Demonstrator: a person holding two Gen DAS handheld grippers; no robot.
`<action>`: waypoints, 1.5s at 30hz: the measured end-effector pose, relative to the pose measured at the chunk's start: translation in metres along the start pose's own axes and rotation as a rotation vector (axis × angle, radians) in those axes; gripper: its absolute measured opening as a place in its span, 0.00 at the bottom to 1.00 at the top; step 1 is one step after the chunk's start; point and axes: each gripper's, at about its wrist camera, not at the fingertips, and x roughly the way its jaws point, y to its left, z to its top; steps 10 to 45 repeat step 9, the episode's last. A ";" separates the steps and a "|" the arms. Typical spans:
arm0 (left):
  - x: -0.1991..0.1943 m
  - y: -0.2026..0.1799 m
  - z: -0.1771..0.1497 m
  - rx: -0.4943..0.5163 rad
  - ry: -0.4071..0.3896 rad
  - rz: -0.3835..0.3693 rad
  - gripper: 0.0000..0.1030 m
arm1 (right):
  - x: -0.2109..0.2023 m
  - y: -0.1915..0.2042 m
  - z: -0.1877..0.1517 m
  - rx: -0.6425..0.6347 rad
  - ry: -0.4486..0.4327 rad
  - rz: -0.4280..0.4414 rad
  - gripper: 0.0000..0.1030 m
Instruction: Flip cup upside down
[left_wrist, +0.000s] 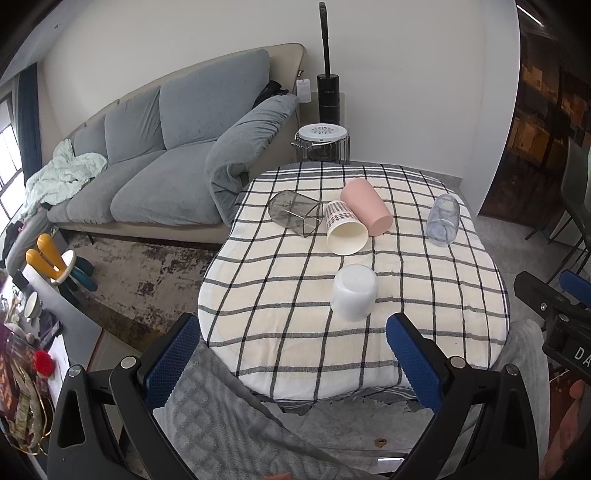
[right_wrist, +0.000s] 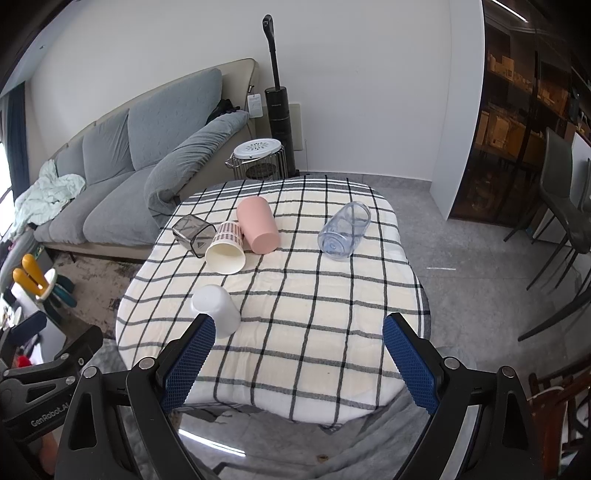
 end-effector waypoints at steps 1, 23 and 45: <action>0.001 0.000 0.000 0.000 0.000 0.002 1.00 | 0.000 0.000 0.000 0.000 0.000 -0.001 0.90; 0.002 -0.001 0.001 0.013 -0.010 0.019 1.00 | -0.001 0.002 0.000 0.003 0.002 -0.002 0.90; 0.002 -0.001 0.001 0.013 -0.010 0.019 1.00 | -0.001 0.002 0.000 0.003 0.002 -0.002 0.90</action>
